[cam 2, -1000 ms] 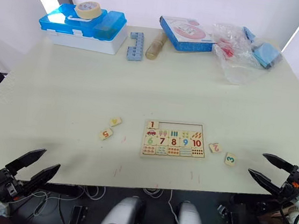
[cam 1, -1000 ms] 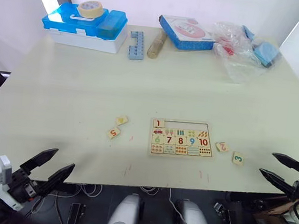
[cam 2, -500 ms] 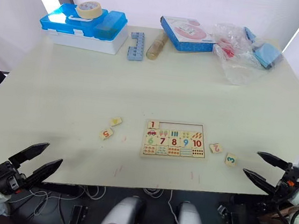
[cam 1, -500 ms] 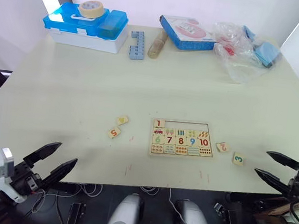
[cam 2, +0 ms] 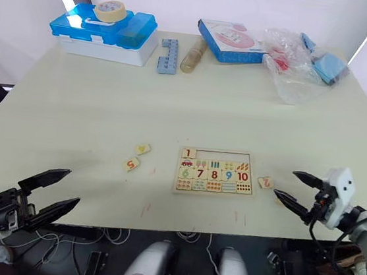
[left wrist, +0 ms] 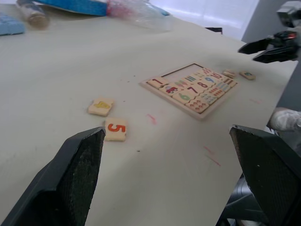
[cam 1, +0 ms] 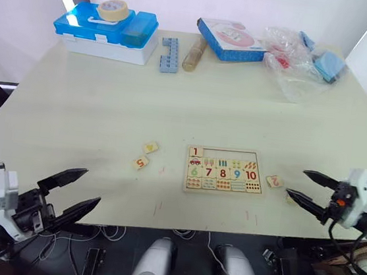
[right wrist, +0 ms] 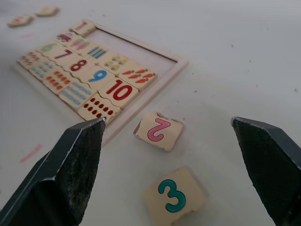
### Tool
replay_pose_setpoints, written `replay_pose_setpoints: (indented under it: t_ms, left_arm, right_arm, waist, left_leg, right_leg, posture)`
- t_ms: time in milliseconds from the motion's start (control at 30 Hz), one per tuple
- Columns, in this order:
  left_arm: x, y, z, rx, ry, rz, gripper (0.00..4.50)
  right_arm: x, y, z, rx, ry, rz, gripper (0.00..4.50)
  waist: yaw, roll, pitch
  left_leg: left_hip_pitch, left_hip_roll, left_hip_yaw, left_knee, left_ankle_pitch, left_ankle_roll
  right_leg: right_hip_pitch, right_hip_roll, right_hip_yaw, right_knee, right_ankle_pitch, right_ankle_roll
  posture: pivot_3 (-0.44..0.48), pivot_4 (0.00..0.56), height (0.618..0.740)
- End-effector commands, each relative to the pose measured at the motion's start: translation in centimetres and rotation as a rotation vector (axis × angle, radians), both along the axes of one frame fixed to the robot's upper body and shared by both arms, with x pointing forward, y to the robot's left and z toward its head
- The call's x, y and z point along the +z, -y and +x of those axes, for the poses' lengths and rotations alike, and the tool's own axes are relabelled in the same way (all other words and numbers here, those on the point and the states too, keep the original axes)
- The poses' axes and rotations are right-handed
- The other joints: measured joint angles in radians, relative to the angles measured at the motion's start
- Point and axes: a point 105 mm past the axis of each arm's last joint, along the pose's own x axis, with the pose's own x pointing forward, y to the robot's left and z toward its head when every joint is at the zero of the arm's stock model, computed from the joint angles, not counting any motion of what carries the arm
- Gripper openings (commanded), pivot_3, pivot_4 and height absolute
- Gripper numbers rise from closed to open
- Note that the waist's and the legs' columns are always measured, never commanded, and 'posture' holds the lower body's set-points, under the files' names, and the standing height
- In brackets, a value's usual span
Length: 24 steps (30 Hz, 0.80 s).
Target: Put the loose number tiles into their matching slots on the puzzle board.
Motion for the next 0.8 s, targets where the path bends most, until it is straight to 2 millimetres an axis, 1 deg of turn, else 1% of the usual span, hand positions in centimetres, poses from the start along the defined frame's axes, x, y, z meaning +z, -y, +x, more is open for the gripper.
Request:
replay_pose_setpoints:
  t_ms: [33,100,200,367,667,800]
  left_arm:
    - [1.5,0.9,-0.2,-0.105,0.028,0.015,4.5]
    - [1.7,1.1,-0.1,-0.135,0.028,0.034,4.5]
    - [2.0,1.2,0.2,-0.143,0.031,0.041,4.5]
    - [2.1,1.5,0.4,-0.154,0.033,0.047,4.5]
    - [2.5,1.9,0.4,-0.16,0.039,0.043,4.5]
    - [2.8,2.3,0.3,-0.172,0.04,0.03,4.5]
  right_arm:
    - [0.2,-1.0,1.4,-0.149,0.009,-0.137,4.47]
    - [0.2,-2.2,1.5,-0.157,-0.028,-0.109,4.47]
    - [0.1,-2.9,2.0,-0.203,-0.074,-0.098,4.47]
    - [-0.7,-2.7,2.2,-0.268,-0.131,-0.121,4.47]
    - [-1.6,-2.9,1.5,-0.288,-0.164,-0.136,4.47]
    - [-2.0,-3.3,1.1,-0.279,-0.167,-0.148,4.47]
  waist:
    - [0.0,0.0,0.0]
    - [-0.001,0.0,0.0]
    - [-0.002,0.0,0.0]
    - [-0.001,0.0,0.0]
    - [-0.003,-0.001,0.0]
    - [-0.003,-0.001,-0.001]
  left_leg:
    - [0.0,0.0,0.0,0.0,0.0,0.0]
    - [0.0,0.0,0.0,0.0,0.0,0.0]
    - [0.0,0.0,0.0,0.0,0.0,0.0]
    - [-0.002,0.0,-0.001,0.0,0.0,0.0]
    - [-0.001,0.0,-0.001,0.0,0.0,0.0]
    - [-0.001,0.0,-0.001,0.0,0.0,0.0]
  right_leg:
    - [0.0,0.0,0.0,0.0,0.0,0.0]
    - [-0.001,0.0,0.0,0.0,0.0,-0.001]
    - [-0.001,0.0,0.0,0.0,0.001,-0.001]
    - [-0.001,0.0,-0.001,-0.001,0.001,-0.001]
    - [-0.001,0.001,-0.001,0.0,0.001,-0.001]
    - [-0.001,0.001,-0.001,-0.001,0.001,-0.001]
  posture:
    - [0.0,0.15,0.74]
    - [0.0,0.15,0.74]
    - [0.0,0.15,0.74]
    - [0.0,0.15,0.74]
    - [0.0,0.15,0.74]
    - [0.0,0.15,0.74]
